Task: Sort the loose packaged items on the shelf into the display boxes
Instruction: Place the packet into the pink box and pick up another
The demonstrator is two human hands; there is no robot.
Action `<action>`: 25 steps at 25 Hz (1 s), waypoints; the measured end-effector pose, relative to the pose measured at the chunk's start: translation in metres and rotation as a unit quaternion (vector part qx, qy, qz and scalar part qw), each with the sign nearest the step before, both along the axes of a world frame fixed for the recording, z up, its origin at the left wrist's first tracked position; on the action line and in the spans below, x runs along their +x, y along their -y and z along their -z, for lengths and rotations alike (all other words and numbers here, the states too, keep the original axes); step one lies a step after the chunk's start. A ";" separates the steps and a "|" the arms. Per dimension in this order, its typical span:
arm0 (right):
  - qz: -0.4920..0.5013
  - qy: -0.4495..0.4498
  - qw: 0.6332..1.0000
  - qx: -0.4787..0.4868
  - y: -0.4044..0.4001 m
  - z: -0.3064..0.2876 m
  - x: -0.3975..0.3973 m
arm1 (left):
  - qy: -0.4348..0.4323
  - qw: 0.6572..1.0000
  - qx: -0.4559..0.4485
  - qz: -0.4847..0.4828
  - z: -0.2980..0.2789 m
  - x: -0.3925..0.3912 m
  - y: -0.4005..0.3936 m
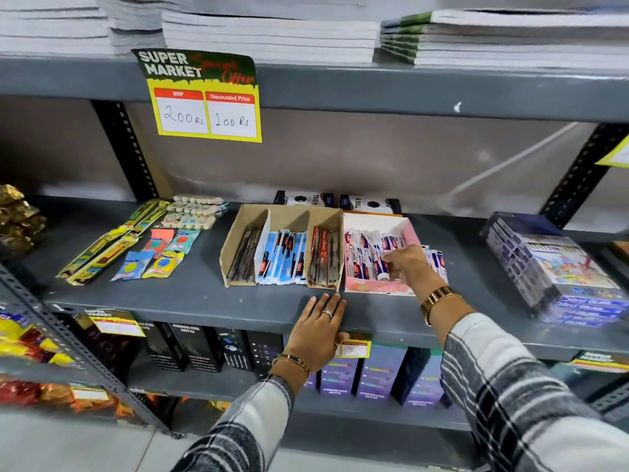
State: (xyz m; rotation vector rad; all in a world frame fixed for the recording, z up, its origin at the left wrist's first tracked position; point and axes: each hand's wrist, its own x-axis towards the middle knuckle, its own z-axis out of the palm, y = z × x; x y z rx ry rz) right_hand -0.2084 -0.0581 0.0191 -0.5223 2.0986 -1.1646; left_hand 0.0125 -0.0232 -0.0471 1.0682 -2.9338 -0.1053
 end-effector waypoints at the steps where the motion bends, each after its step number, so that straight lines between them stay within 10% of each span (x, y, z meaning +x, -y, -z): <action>1: 0.001 -0.009 1.000 0.007 0.004 0.001 0.001 | 0.002 1.000 -0.003 0.003 0.001 0.000 0.000; 25: 0.040 -0.402 0.915 -0.019 -0.045 -0.013 -0.017 | 0.009 1.000 -0.015 0.000 0.002 -0.001 -0.001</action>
